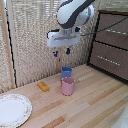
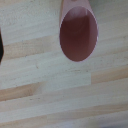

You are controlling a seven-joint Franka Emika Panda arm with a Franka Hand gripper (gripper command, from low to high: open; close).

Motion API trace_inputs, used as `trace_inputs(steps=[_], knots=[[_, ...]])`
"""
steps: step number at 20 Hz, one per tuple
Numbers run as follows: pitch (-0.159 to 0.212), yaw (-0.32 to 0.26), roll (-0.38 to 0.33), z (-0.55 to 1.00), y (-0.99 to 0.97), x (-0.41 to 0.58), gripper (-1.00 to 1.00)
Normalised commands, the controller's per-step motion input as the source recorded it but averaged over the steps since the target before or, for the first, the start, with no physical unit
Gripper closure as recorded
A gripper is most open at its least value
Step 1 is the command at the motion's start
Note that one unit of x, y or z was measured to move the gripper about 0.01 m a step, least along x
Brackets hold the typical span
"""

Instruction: Propose to navigate your clamp on the clench of the first drawer. Use gentle force to register to the cabinet. Send posterior your swing mandate till over it lurks, a cup of pink essence. Fortify your grip after aiming concentric with the pink cup’s periphery. Manoeuvre the pink towards the cabinet's top. Drop your compression till the cup is resting inside.

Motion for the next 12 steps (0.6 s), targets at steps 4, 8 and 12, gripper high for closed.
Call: trace_inputs(steps=[4,8,12], knots=[[-0.090,0.155,-0.226,0.18,-0.19,-0.051,-1.00],[-0.078,0.150,-0.249,0.11,-0.31,-0.048,-1.00],[-0.061,0.147,-0.262,0.08,-0.32,-0.074,-1.00]])
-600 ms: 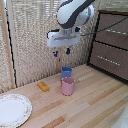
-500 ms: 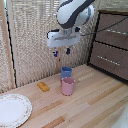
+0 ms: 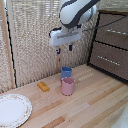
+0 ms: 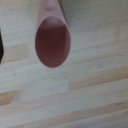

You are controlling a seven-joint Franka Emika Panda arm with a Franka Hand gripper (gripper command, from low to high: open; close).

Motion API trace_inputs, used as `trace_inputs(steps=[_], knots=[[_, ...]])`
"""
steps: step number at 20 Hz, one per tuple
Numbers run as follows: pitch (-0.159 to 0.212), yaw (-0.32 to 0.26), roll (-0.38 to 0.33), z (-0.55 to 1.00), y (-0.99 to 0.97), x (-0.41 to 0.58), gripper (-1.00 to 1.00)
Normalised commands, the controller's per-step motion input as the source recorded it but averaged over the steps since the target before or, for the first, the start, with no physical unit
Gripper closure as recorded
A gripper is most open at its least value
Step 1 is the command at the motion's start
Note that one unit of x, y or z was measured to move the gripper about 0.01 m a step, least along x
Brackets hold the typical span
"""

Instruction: Propose to navigate your clamp on the clench of the first drawer. Use gentle force to register to the cabinet. Send posterior your swing mandate till over it lurks, a cup of pink essence. Fortify your grip after aiming concentric with the pink cup’s periphery. Manoeuvre the pink towards the cabinet's top. Drop your compression till the cup is resting inside.

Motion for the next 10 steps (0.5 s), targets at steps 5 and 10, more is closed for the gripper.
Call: trace_inputs(steps=[5,10], knots=[[-0.043,0.147,-0.278,0.06,-0.29,-0.067,-1.00],[0.008,0.101,-0.321,0.15,-0.14,-0.003,-1.00]])
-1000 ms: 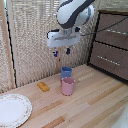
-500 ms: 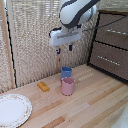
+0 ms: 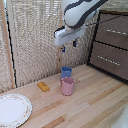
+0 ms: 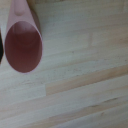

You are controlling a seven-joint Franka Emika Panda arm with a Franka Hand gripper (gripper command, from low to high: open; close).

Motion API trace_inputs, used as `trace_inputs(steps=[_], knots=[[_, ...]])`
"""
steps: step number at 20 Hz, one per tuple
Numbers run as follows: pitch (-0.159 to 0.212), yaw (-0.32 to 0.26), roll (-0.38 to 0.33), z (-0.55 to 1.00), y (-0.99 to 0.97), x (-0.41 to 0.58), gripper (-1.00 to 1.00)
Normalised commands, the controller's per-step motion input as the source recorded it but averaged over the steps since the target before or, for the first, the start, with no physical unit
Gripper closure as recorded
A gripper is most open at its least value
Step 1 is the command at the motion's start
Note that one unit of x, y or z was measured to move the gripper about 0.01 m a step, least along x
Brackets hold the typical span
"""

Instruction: Propose to navigate your clamp on the clench of the first drawer. Use gentle force to register to the cabinet. Send posterior your swing mandate till over it lurks, a cup of pink essence. Fortify your grip after aiming concentric with the pink cup’s periphery. Manoeuvre the pink towards the cabinet's top. Drop your compression till the cup is resting inside.

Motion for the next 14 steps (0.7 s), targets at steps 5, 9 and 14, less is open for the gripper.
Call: trace_inputs(steps=[5,9,14], knots=[[0.057,0.065,-0.340,0.14,-0.09,-0.053,-1.00],[0.076,0.033,-0.358,0.09,-0.04,-0.085,-1.00],[0.045,0.051,-0.375,0.00,-0.02,-0.170,-1.00]])
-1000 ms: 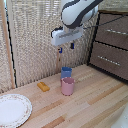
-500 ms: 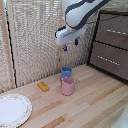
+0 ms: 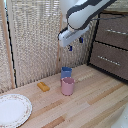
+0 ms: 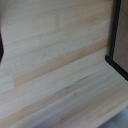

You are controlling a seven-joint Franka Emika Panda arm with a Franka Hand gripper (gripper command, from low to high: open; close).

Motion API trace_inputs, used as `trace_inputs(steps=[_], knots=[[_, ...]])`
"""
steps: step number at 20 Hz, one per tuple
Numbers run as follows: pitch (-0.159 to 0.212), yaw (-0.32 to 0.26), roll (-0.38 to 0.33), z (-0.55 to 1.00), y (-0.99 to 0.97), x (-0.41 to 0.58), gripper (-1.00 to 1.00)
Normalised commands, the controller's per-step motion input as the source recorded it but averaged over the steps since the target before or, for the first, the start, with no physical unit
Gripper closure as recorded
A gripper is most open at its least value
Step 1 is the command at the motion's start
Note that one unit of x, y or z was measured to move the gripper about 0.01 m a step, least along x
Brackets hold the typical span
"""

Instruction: Propose to navigate your clamp on the clench of the first drawer. Use gentle force to register to the cabinet. Send posterior your swing mandate till over it lurks, a cup of pink essence. Fortify your grip after aiming concentric with the pink cup’s periphery. Manoeuvre the pink towards the cabinet's top. Drop your compression till the cup is resting inside.

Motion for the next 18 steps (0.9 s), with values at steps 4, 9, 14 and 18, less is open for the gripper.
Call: trace_inputs(steps=[4,9,14,18], knots=[[0.011,0.083,-0.375,0.00,-0.05,-0.239,-1.00],[0.000,0.103,-0.375,0.00,-0.06,-0.252,-1.00],[-0.005,0.138,-0.375,0.00,-0.06,-0.298,-1.00],[-0.013,0.144,-0.375,0.00,-0.07,-0.286,-1.00]])
